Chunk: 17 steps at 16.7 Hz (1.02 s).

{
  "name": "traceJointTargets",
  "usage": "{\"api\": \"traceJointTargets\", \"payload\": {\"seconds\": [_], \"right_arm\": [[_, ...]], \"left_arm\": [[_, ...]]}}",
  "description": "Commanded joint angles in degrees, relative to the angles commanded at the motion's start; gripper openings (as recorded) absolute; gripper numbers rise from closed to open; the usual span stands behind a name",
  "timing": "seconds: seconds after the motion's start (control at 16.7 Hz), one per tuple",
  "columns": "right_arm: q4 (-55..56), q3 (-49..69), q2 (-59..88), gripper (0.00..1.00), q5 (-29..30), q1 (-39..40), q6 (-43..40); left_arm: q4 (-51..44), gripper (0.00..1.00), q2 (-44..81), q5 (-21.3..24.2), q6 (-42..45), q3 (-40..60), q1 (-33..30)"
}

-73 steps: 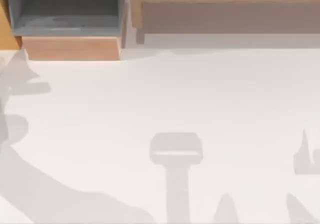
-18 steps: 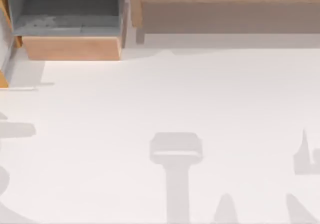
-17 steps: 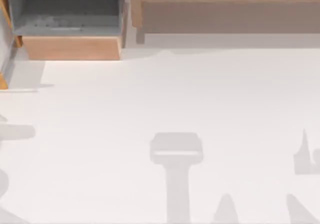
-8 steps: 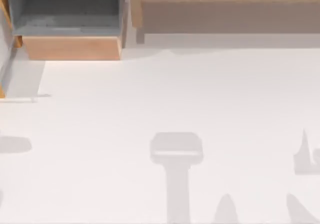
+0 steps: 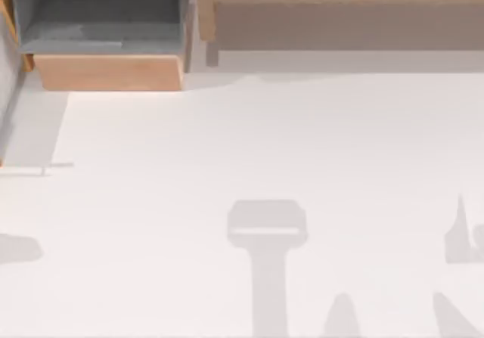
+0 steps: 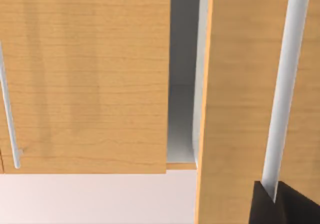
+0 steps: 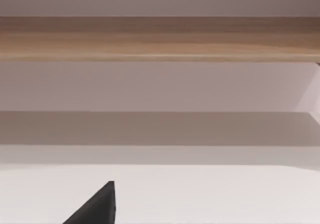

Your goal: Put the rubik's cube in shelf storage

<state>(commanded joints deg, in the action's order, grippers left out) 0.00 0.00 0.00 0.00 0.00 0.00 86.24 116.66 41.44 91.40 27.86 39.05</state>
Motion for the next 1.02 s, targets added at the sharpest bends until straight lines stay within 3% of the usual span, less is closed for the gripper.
{"api": "traceJointTargets", "payload": {"seconds": [0.12,0.9,1.02], "right_arm": [[0.00,0.00,0.00,1.00,0.00,0.00,0.00],[0.00,0.00,0.00,1.00,0.00,0.00,0.00],[0.00,0.00,0.00,1.00,0.00,0.00,0.00]], "left_arm": [[0.00,0.00,0.00,0.00,0.00,0.00,0.00],[0.00,0.98,0.00,0.00,0.00,0.00,0.00],[0.00,1.00,0.00,0.00,0.00,0.00,0.00]]}}
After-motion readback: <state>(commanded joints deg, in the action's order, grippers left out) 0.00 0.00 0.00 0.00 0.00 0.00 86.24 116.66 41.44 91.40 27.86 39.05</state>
